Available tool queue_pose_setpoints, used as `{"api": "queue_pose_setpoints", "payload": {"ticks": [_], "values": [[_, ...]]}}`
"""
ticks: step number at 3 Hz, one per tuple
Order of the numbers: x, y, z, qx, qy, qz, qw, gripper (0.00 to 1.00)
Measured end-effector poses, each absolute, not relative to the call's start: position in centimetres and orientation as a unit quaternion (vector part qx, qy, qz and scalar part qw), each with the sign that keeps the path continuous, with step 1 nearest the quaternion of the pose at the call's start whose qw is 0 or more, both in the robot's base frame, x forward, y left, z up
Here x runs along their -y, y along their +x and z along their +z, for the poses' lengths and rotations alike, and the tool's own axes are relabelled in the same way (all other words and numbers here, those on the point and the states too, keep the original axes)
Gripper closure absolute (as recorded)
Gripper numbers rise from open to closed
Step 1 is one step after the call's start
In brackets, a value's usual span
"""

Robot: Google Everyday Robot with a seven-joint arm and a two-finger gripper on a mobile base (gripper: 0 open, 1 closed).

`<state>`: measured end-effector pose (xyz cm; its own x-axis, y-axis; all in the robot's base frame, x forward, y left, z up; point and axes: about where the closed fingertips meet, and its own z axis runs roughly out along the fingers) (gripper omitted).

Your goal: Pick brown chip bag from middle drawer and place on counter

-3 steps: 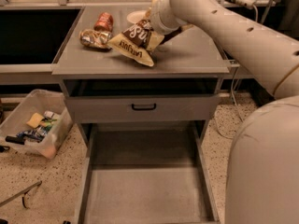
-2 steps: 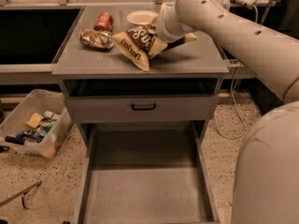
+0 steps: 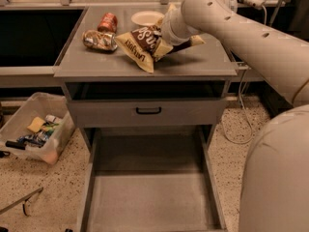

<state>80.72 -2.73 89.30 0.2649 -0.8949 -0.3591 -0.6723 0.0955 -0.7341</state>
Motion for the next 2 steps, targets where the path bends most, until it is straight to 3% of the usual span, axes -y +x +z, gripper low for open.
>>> {"api": "queue_pose_setpoints", "payload": {"ticks": [2], "values": [[2.73,80.72,89.29,-0.593,-0.661,-0.126,0.443,0.12]]}}
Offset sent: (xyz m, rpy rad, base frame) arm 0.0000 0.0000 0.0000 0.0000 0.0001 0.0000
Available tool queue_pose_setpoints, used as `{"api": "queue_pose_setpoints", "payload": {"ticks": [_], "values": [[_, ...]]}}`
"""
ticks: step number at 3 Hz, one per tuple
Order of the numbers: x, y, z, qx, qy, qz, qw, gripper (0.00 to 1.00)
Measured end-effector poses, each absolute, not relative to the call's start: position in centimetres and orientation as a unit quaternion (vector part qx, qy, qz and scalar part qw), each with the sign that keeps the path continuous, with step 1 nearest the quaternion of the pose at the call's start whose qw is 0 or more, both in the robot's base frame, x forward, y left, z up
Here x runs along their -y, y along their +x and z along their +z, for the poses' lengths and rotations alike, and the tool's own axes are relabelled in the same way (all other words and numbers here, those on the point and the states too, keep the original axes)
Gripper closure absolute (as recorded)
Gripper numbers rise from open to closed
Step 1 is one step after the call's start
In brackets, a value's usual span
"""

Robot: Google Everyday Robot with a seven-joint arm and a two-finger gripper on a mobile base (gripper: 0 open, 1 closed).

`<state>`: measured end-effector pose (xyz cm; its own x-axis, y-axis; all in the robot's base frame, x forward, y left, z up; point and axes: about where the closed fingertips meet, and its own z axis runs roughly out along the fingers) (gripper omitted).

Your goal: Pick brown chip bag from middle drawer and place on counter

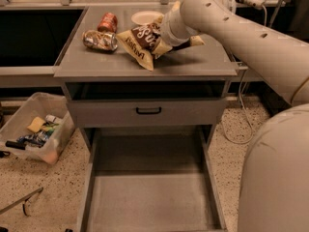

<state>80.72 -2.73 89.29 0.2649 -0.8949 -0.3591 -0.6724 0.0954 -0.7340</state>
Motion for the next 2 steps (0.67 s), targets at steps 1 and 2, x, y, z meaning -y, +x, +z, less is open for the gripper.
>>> {"api": "queue_pose_setpoints", "payload": {"ticks": [1,2], "values": [[2.71,80.72,89.28,-0.593,-0.661,-0.126,0.443,0.00],[2.71,80.72,89.28,-0.593,-0.661,-0.126,0.443,0.00]]}}
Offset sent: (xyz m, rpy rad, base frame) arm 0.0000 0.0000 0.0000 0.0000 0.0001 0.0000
